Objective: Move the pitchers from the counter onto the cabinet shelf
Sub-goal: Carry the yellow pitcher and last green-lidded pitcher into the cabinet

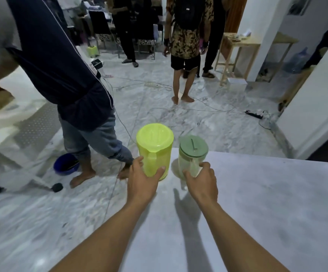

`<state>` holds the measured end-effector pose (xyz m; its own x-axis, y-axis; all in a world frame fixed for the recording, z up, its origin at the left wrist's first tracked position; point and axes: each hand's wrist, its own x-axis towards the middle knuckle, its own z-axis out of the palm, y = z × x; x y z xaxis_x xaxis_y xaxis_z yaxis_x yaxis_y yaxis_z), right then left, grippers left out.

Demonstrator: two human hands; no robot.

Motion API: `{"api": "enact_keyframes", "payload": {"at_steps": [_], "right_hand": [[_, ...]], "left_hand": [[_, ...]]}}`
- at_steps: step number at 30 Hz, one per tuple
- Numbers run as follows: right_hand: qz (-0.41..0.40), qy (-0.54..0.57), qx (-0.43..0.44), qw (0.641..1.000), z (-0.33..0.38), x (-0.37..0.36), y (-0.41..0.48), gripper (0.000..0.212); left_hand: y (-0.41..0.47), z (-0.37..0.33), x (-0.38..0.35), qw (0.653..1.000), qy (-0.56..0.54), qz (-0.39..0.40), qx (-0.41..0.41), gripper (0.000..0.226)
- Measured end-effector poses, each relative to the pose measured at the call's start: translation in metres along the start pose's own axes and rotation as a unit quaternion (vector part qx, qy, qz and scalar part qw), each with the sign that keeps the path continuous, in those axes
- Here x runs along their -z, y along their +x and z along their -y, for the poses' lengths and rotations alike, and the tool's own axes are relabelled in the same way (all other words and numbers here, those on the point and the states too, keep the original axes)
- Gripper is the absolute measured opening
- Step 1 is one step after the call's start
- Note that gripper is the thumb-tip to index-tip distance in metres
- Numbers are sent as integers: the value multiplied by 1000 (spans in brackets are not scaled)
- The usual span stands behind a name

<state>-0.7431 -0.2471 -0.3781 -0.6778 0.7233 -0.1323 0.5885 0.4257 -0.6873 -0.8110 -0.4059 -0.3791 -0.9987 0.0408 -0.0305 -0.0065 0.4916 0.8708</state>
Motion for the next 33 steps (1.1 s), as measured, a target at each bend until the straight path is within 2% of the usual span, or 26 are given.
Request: {"api": "enact_keyframes", "payload": {"at_steps": [3, 6, 9, 14, 22, 26, 33], "right_hand": [[3, 34, -31, 999, -4, -21, 13, 53], [-9, 82, -49, 995, -10, -34, 25, 42], [-11, 137, -59, 989, -11, -39, 30, 27], [-33, 204, -55, 977, -12, -49, 32, 23], [-82, 238, -43, 967, -5, -44, 29, 13], [-100, 247, -31, 963, 1, -23, 27, 15], [-120, 266, -8, 956, 18, 42, 13, 17]], "left_hand": [[11, 9, -15, 998, -52, -3, 24, 67], [16, 14, -24, 996, -73, -18, 43, 51], [21, 15, -26, 997, -73, -17, 31, 38], [23, 10, -32, 996, -83, -17, 9, 23], [26, 1, -35, 992, -124, -21, 1, 38], [25, -24, -30, 991, -120, -55, -20, 53], [4, -92, -9, 988, -113, -88, -61, 50]]}}
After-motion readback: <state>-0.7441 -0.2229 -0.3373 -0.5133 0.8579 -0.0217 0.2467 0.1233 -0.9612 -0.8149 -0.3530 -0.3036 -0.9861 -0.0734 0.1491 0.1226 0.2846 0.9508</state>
